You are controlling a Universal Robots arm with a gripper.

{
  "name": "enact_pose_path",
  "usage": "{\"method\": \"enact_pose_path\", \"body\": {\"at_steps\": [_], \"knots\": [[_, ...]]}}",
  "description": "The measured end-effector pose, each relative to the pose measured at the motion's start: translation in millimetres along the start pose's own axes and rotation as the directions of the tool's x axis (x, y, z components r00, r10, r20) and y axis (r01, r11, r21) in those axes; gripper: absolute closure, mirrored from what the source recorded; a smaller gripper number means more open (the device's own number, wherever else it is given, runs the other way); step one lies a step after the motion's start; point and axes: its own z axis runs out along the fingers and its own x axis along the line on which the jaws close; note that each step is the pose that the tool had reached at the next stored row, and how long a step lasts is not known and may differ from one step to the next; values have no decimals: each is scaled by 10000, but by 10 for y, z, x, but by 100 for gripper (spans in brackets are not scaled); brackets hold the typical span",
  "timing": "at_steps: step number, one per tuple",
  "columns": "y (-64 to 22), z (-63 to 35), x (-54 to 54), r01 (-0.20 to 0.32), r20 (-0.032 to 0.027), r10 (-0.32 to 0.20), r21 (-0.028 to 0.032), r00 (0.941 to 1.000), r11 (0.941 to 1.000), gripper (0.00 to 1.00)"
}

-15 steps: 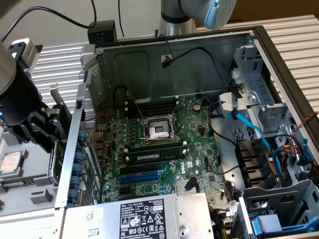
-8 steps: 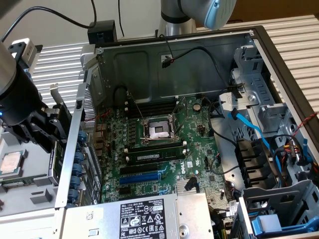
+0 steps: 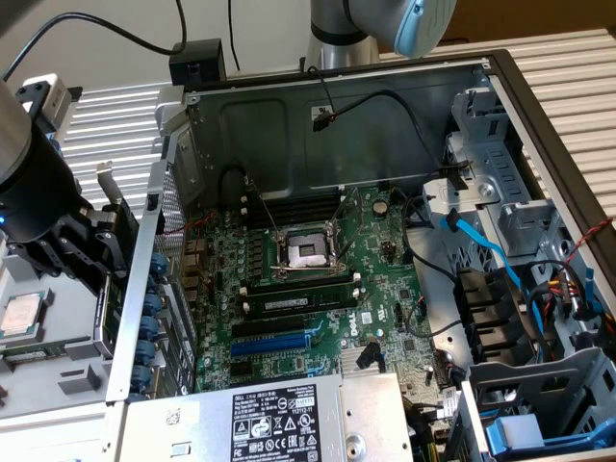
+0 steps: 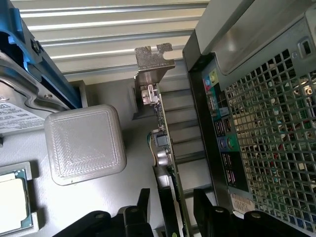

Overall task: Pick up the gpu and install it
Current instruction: 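Pick up the gpu and move the gpu toward the slot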

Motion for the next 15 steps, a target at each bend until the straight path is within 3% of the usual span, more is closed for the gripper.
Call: {"method": "enact_pose_path", "body": {"at_steps": [4, 9, 15], "knots": [[2, 2, 1, 28, 36, -29, 101, 10000, 9999, 53], [4, 2, 5, 45, 155, -47, 82, 9999, 10000, 53], [-1, 3, 30, 57, 241, -59, 64, 9997, 10000, 53]]}}
